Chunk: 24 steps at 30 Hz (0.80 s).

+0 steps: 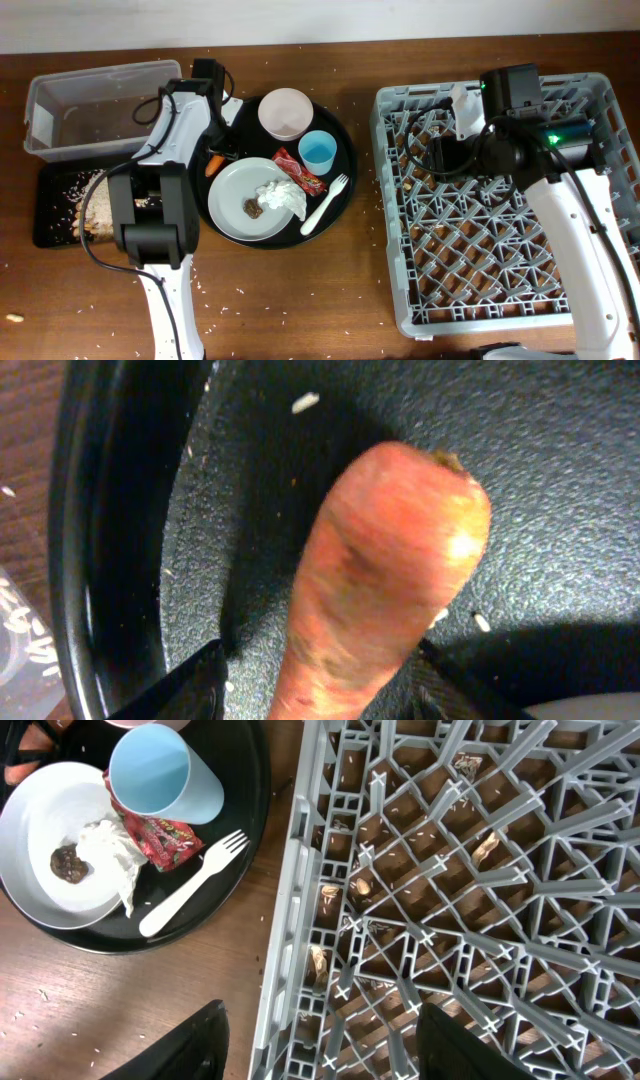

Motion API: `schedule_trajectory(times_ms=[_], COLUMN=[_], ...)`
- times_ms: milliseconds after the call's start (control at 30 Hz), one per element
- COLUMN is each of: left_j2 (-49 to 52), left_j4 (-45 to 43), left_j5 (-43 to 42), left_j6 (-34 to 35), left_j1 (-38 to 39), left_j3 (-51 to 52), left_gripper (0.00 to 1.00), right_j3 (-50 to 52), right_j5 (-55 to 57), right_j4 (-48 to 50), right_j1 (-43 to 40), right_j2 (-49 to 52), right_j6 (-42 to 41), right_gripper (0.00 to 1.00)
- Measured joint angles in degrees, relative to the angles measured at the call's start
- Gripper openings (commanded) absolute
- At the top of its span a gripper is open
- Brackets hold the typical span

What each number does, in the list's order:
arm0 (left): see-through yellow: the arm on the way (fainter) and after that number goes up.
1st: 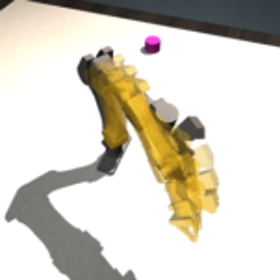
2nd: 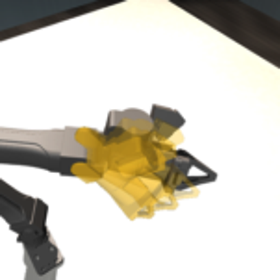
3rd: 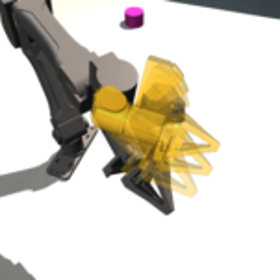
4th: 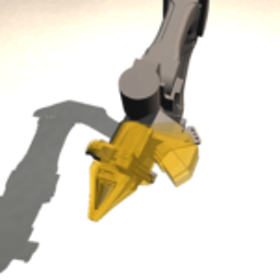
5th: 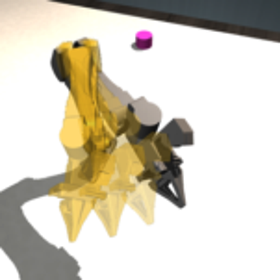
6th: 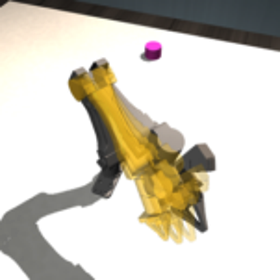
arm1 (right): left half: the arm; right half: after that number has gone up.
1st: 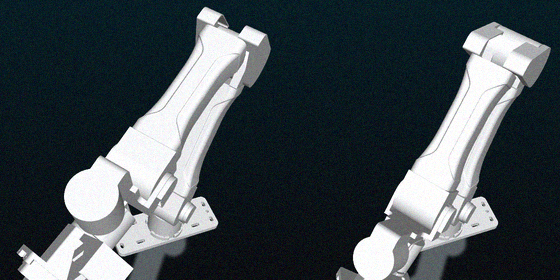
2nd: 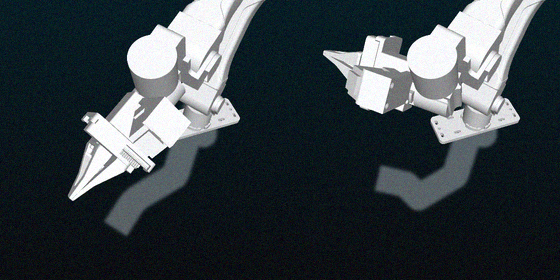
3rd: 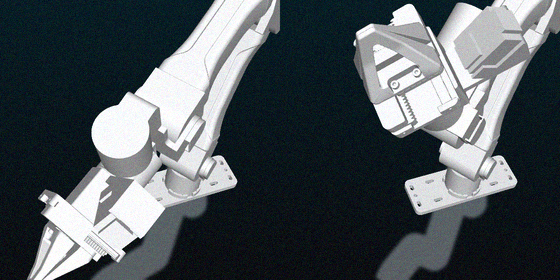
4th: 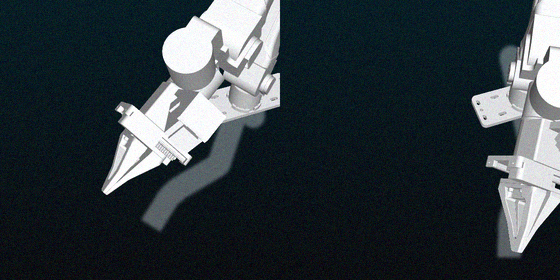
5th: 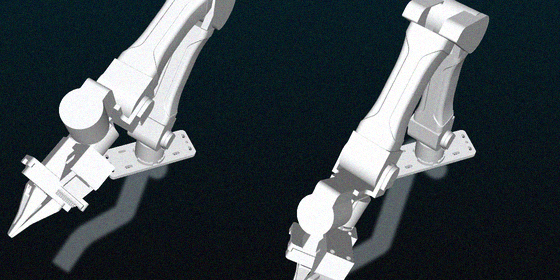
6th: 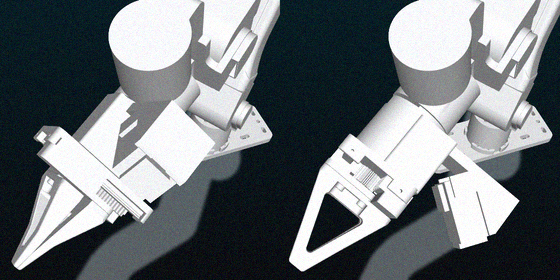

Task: Sort waste into correct bins and load items into the dishwasher rack
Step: 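Grasp the orange carrot with the left gripper and drop it on black tray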

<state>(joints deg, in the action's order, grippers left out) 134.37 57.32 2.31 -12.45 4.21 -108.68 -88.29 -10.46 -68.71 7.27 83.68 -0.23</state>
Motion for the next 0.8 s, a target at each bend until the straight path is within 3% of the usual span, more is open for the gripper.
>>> schedule_trajectory(times_ms=[33, 100, 200, 367, 467, 600, 667, 700, 800], left_j2=[-0.3, -0.7, -0.7, -0.8, 0.0, 0.7, 0.2, 0.3, 0.0], left_j4=[-0.6, -1.3, -1.9, -1.1, 4.7, 15.5, 21.9, 29.7, 39.4], left_j5=[-0.3, -0.6, -1.3, -1.3, -0.7, -0.3, -0.3, 0.5, 1.4], left_j6=[0.0, -0.2, -0.3, -0.4, -0.4, 0.6, 2.7, 5.1, 9.4], left_j1=[0.0, 0.0, 0.6, 0.6, 0.6, 0.6, 0.6, 0.3, -1.4], left_j3=[0.6, 1.3, 1.5, 1.3, -2.8, -21.6, -33.1, -40.4, -53.0], left_gripper=[0.51, 0.27, 0.13, 0.04, 0.04, 0.03, 0.02, 0.00, 0.00], right_j3=[0.0, 0.0, 0.0, 0.0, 0.0, 0.0, 0.0, 0.0, 0.0], right_j5=[0.0, 0.0, 0.0, 0.0, 0.0, 0.0, 0.0, 0.1, 0.0], right_j4=[0.0, 0.0, 0.0, 0.0, 0.0, 0.1, 0.0, 0.1, 0.0], right_j1=[0.0, 0.0, 0.0, 0.0, 0.0, 0.0, 0.0, 0.0, 0.0], right_j2=[0.0, 0.0, 0.0, 0.0, 0.0, 0.0, 0.0, 0.0, 0.0], right_j6=[0.0, 0.0, 0.0, 0.0, 0.0, 0.0, 0.0, 0.0, 0.0], right_gripper=[0.59, 0.59, 0.59, 0.60, 0.60, 0.60, 0.60, 0.60, 0.60])
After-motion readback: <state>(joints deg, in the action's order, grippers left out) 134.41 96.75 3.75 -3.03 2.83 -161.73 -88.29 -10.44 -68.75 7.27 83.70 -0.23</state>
